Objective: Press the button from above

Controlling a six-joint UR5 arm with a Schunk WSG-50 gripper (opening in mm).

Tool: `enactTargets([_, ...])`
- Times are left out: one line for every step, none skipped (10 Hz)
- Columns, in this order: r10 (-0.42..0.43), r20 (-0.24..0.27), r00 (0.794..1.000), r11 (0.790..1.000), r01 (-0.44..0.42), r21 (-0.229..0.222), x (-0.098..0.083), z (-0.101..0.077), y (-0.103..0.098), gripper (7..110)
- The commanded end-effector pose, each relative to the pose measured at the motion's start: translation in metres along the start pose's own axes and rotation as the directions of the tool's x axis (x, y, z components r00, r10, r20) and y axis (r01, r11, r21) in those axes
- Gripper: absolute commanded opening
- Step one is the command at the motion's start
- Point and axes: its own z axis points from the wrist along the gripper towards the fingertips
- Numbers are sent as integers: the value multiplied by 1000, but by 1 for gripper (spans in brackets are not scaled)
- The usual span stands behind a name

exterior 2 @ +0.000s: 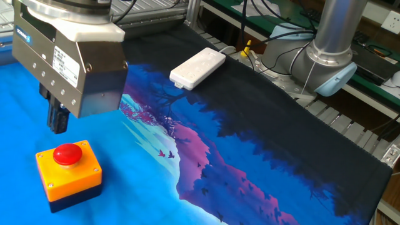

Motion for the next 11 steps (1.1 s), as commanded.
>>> enactTargets([25,-35,999,1000,-25,-15,8,-2,3,7])
enactTargets([48,-69,996,999,-50,-17,16,-2,4,7])
enactTargets([60,-101,993,998,-61,-12,24,-3,4,7])
enactTargets([62,-116,991,998,-63,-7,28,-3,2,7])
enactTargets([61,-117,991,998,-62,-7,29,-3,2,7])
enactTargets([57,-117,991,998,-58,-1,29,-3,1,7])
enactTargets([60,-120,991,998,-58,21,30,-3,-4,7])
enactTargets([58,-125,990,998,-53,47,31,-4,-11,7])
enactTargets([64,-134,989,997,-57,54,34,-4,-12,7])
enactTargets([71,-141,987,997,-64,52,36,-4,-12,7])
enactTargets([69,-141,988,996,-61,58,36,-4,-13,7])
